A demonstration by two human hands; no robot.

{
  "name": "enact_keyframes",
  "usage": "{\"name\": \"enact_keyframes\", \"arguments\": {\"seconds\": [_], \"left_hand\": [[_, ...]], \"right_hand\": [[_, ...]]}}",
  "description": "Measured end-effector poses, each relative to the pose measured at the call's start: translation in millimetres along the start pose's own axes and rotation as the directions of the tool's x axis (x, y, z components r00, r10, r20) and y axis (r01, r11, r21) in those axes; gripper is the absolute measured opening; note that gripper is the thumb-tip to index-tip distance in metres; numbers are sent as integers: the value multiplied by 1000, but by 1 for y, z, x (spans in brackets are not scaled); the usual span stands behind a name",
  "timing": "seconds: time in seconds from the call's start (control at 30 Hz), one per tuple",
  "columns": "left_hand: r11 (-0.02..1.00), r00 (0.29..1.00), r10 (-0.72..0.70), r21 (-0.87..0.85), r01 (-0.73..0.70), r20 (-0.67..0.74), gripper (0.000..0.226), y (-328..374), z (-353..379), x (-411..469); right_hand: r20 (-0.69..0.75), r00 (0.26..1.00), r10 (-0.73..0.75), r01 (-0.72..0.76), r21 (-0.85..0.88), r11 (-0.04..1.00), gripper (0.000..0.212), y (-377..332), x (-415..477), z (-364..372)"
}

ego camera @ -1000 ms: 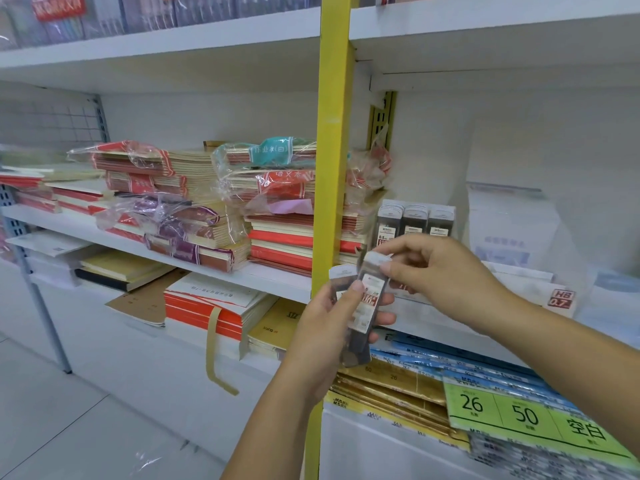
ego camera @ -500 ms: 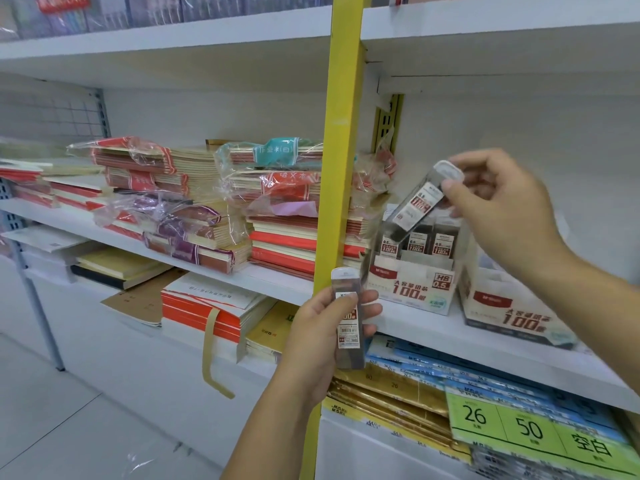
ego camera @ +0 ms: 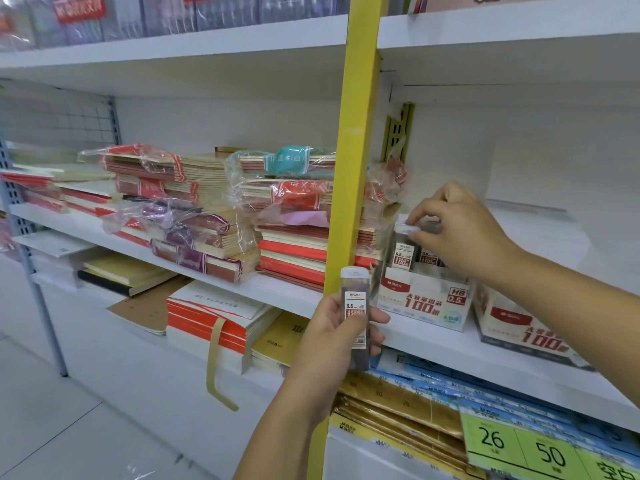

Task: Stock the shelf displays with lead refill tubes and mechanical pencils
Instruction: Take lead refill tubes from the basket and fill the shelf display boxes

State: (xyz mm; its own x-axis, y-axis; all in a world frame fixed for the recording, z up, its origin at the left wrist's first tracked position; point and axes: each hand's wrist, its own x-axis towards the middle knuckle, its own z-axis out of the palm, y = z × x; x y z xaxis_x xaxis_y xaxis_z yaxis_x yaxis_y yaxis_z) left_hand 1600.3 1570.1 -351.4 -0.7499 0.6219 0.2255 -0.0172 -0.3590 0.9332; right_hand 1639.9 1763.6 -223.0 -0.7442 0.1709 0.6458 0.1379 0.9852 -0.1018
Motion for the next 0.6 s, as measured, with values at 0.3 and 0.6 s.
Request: {"name": "enact_keyframes", "arguments": {"seconds": [0.3, 0.6], "left_hand": [[999, 999, 47, 24, -48, 24, 22, 0, 8, 0], [819, 939, 313, 541, -192, -140, 36, -14, 33, 6]], "right_hand": [[213, 977, -32, -55, 395, 917, 22, -29, -45, -10], [-189, 970, 155, -2, 630, 776, 14, -8, -28, -44]]}}
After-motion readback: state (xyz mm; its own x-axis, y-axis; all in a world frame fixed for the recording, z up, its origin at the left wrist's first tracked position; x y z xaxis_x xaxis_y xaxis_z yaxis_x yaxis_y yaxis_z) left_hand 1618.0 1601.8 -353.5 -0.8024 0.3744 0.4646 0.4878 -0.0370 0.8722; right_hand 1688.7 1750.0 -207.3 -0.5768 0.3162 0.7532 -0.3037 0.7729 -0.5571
